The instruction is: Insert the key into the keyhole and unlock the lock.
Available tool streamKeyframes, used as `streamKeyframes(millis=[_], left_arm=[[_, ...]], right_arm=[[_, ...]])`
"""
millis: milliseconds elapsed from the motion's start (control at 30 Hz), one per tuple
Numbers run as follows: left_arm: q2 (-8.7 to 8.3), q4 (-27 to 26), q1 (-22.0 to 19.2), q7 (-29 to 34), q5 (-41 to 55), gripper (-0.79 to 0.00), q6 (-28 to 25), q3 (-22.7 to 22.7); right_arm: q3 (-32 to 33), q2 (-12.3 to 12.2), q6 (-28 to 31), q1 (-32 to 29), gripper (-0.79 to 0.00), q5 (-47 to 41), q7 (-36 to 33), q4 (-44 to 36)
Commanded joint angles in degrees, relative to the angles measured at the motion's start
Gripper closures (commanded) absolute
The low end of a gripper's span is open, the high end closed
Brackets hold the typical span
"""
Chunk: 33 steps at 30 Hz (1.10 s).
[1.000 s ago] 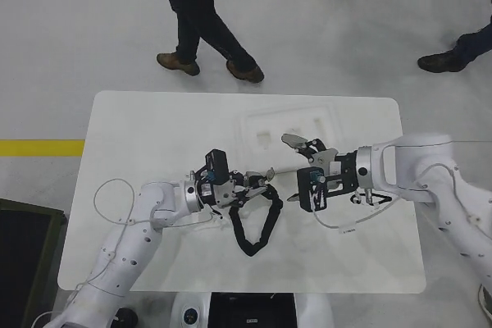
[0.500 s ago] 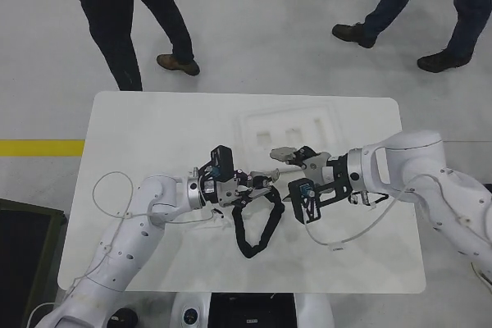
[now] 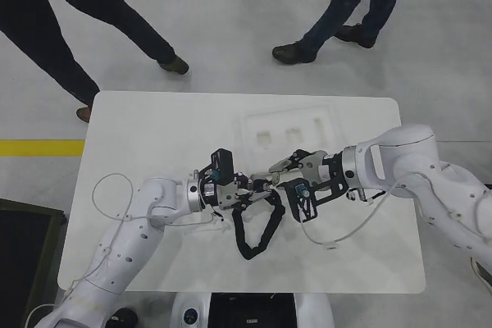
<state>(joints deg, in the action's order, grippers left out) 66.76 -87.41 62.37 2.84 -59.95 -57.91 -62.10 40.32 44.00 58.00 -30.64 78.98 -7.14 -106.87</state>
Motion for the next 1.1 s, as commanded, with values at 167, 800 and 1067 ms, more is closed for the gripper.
streamKeyframes(millis=[167,800,1067], left_arm=[[-0.07,-0.16,-0.11,-0.58,-0.95,0.0,0.27,0.23],[-0.59,-3.89,1.17,-3.97,-12.36,0.0,5.73,-0.13],[-0.75,-5.96,2.45,-7.47,-18.51,0.0,10.2,0.05]], right_arm=[[-1.76,-0.06,0.0,1.44,0.0,-0.68,-0.42,0.66],[-9.33,-0.79,0.0,7.87,0.0,-19.35,-13.35,3.18],[-11.58,-0.49,-0.79,10.13,0.0,-34.14,-22.8,4.98]])
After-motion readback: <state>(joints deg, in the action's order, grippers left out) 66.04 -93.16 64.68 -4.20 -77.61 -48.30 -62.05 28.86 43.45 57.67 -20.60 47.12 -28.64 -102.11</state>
